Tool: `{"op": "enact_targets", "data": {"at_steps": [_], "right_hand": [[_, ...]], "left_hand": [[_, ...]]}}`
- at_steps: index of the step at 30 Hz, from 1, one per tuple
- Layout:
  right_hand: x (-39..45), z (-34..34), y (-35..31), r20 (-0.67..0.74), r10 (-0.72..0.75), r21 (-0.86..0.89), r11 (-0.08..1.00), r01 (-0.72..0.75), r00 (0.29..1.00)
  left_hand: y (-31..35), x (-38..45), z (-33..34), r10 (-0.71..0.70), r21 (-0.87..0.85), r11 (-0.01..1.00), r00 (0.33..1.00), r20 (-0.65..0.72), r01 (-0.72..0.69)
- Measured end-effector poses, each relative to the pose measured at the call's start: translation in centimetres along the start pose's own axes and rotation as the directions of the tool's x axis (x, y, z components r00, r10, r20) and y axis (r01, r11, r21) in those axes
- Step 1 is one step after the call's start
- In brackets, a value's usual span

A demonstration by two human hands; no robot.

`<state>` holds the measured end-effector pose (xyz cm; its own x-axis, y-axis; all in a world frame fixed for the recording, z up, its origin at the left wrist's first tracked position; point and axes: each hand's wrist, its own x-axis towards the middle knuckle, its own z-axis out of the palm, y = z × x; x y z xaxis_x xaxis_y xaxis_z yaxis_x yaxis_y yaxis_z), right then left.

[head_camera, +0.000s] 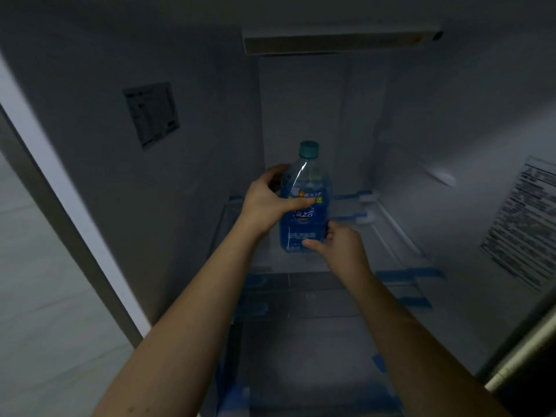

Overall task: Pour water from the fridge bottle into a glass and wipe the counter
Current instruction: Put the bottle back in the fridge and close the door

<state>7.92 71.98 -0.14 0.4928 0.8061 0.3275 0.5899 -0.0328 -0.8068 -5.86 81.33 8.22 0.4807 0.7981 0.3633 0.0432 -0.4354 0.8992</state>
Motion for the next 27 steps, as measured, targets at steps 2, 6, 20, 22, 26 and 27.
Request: {"op": "enact_targets", "data": {"at_steps": [2,6,20,22,26,27], "right_hand": [[0.3,0.2,0.2,-0.002,0.019,-0.018,1.0,-0.019,1.0],[0.7,0.3,0.6,-0.009,0.026,-0.015,1.0,-0.026,1.0],[-0.7,-0.1,-0.1,0.004,0.04,-0.208,0.977,-0.038,0.999],[-1.6,-0.6,-0.3,-0.023,0.075,-0.243,0.967,-0.078,0.997],[-3.9,-1.3,-0.7,-0.048,0.098,-0.286,0.952,-0.108,0.994],[-4.6,-1.4,-0.8,-0.044,0.099,-0.285,0.953,-0.107,0.994]], "left_hand": [[-0.6,0.6,0.2,-0.012,-0.005,1.0,1.0,0.001,0.012],[-1.5,1.3,0.3,-0.029,-0.057,0.998,1.0,0.006,0.03],[-3.3,-1.0,1.2,-0.053,0.059,0.997,0.998,0.018,0.051],[-3.2,-2.2,1.3,-0.045,0.111,0.993,0.999,-0.005,0.045],[-3.4,-5.2,0.7,0.011,0.28,0.96,0.999,-0.049,0.003],[-3.3,-6.2,0.5,0.039,0.311,0.95,0.999,-0.033,-0.027]]}}
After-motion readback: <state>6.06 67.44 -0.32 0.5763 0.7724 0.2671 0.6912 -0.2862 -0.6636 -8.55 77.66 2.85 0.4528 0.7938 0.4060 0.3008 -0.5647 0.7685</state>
